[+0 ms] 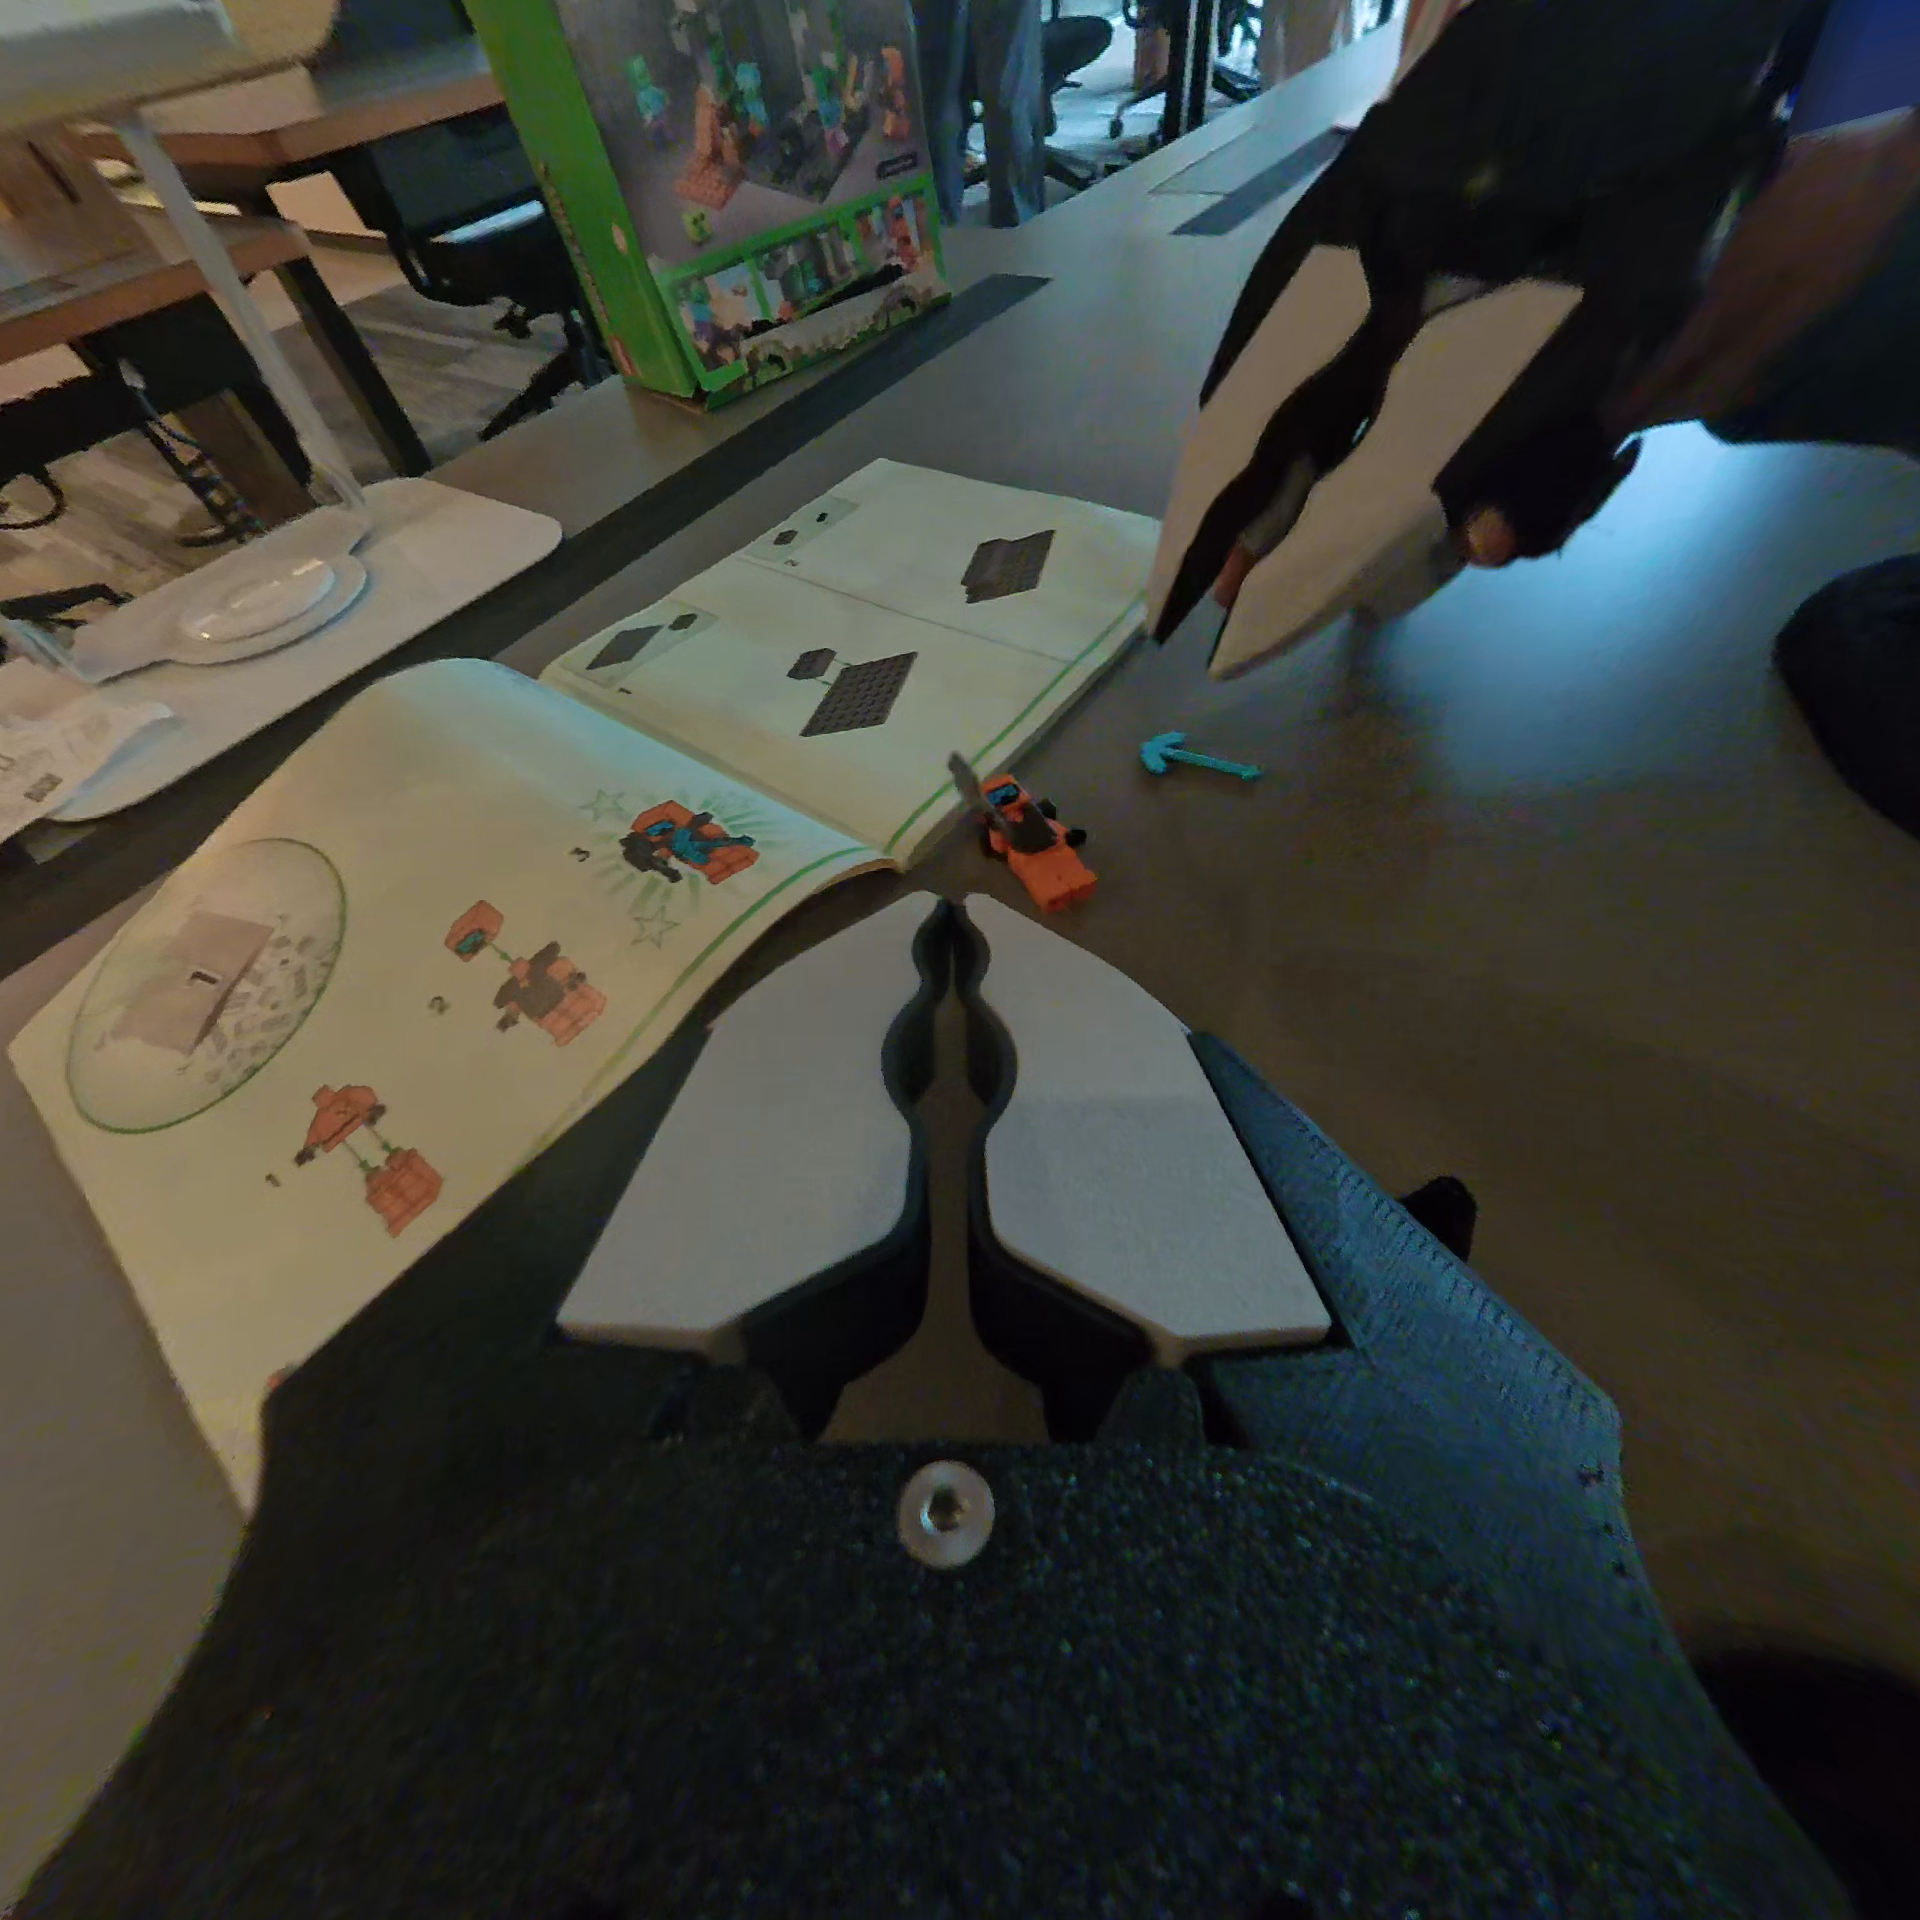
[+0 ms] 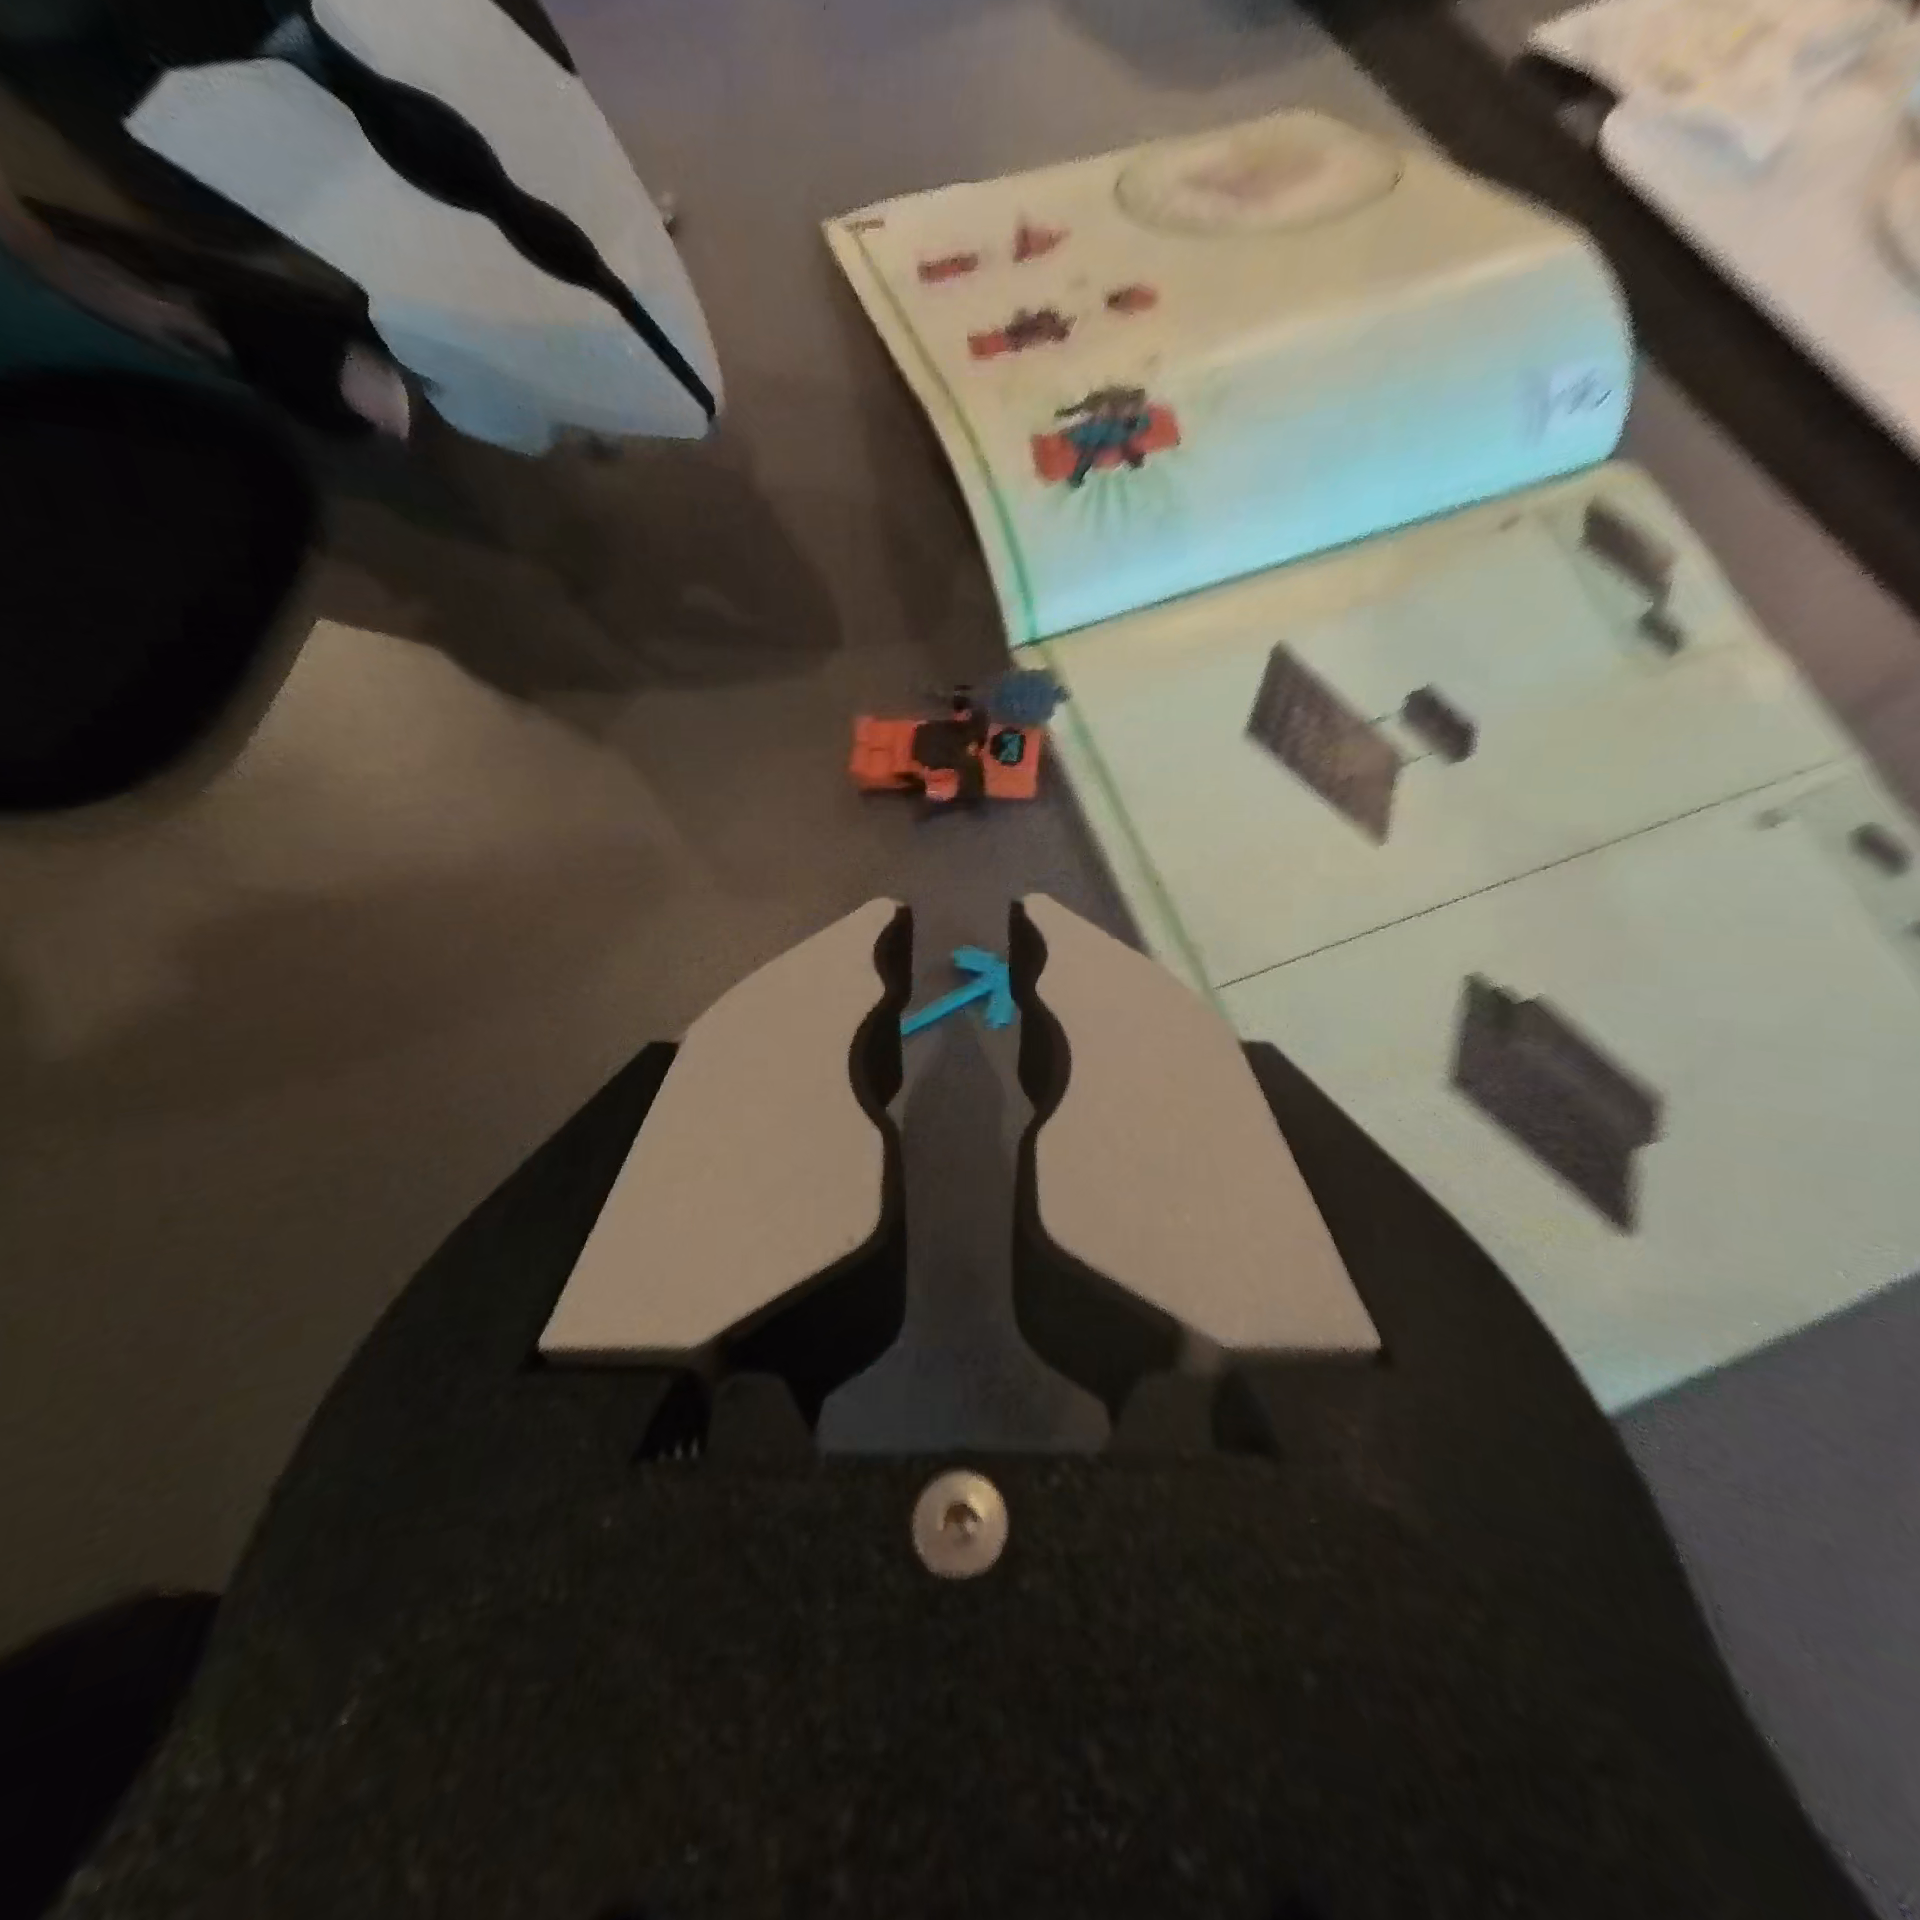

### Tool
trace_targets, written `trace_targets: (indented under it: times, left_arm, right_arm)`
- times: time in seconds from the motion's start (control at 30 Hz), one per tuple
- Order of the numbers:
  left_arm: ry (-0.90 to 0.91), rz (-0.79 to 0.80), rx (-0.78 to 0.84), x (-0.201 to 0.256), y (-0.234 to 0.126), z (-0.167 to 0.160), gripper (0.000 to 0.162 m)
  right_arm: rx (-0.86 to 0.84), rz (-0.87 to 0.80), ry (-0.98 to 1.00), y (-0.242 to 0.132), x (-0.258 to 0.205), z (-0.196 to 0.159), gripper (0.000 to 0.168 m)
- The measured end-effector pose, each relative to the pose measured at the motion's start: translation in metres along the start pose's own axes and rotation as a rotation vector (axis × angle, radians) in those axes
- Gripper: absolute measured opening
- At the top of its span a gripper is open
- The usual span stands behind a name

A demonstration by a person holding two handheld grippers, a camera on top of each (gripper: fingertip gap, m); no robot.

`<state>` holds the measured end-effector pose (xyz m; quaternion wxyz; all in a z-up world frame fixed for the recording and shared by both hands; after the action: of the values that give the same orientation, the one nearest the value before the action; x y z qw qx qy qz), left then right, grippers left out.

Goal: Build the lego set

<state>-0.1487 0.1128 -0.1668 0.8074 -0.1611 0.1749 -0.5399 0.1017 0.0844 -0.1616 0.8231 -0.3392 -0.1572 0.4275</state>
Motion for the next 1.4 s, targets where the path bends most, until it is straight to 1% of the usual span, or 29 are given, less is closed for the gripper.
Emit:
trace_targets:
  times: [0.07,0.17,0.27,0.33,0.47,0.6,0.7,0.87,1.0,1.03,1.07,1.1,1.13,1.17,1.2,1.3,1.4]
  left_arm:
    - [-0.002,-0.014,-0.012,0.002,0.003,-0.002,0.001]
    - [0.002,-0.021,-0.017,0.002,0.004,-0.002,0.000]
    - [0.002,-0.027,-0.008,0.003,0.003,-0.002,0.000]
    - [-0.001,-0.030,-0.004,0.002,0.003,-0.002,0.000]
    - [-0.016,-0.040,-0.001,0.001,0.003,-0.002,0.001]
    - [-0.016,-0.055,-0.015,0.001,0.004,-0.003,0.000]
    - [0.001,-0.054,-0.025,0.003,0.005,-0.003,0.000]
    - [-0.002,-0.061,-0.054,0.003,0.008,-0.003,0.001]
    - [-0.036,-0.109,-0.087,0.000,0.012,-0.002,0.001]
    - [-0.045,-0.132,-0.101,0.000,0.013,-0.002,0.005]
    - [-0.053,-0.144,-0.108,-0.001,0.015,-0.002,0.010]
    - [-0.054,-0.163,-0.111,-0.001,0.016,-0.001,0.010]
    - [-0.054,-0.186,-0.126,0.000,0.018,-0.001,0.013]
    - [-0.053,-0.194,-0.145,-0.001,0.020,-0.001,0.012]
    - [-0.051,-0.178,-0.155,-0.002,0.022,-0.001,0.012]
    - [-0.052,-0.151,-0.203,-0.006,0.022,0.000,0.009]
    - [-0.027,-0.119,-0.225,-0.012,0.014,0.002,0.010]
  right_arm:
    - [-0.022,-0.001,-0.001,0.007,-0.002,0.003,0.019]
    - [-0.068,-0.018,-0.028,0.021,0.004,0.018,0.020]
    - [-0.163,0.038,-0.006,0.042,0.016,0.027,0.027]
    - [-0.190,0.073,0.020,0.052,0.019,0.032,0.031]
    - [-0.237,0.066,0.002,0.056,0.014,0.038,0.032]
    - [-0.257,0.068,0.001,0.058,0.010,0.040,0.037]
    - [-0.263,0.081,-0.024,0.062,0.011,0.041,0.032]
    - [-0.219,0.077,-0.154,0.065,0.009,0.043,0.027]
    - [-0.185,0.041,-0.319,0.060,0.001,0.048,0.024]
    - [-0.182,0.017,-0.371,0.058,-0.002,0.051,0.020]
    - [-0.178,-0.003,-0.423,0.055,-0.005,0.054,0.010]
    - [-0.190,-0.015,-0.473,0.054,-0.009,0.057,0.008]
    - [-0.229,-0.035,-0.522,0.054,-0.014,0.059,0.014]
    - [-0.267,-0.060,-0.562,0.055,-0.018,0.059,0.019]
    - [-0.285,-0.070,-0.584,0.057,-0.021,0.059,0.019]
    - [-0.287,-0.052,-0.527,0.060,-0.019,0.054,0.019]
    - [-0.233,0.024,-0.378,0.058,-0.011,0.046,0.020]
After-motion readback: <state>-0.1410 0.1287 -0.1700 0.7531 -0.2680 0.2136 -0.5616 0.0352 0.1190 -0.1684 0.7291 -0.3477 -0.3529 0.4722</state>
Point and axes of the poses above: each gripper's, where its closed fingertips meet, y out along the fingers, z out of its top, x = y × z across the jaws, the point moved 10 cm from there along -y, back along the fingers, and after that the axes turned 6 degrees about -x, right-handed, at the moved point
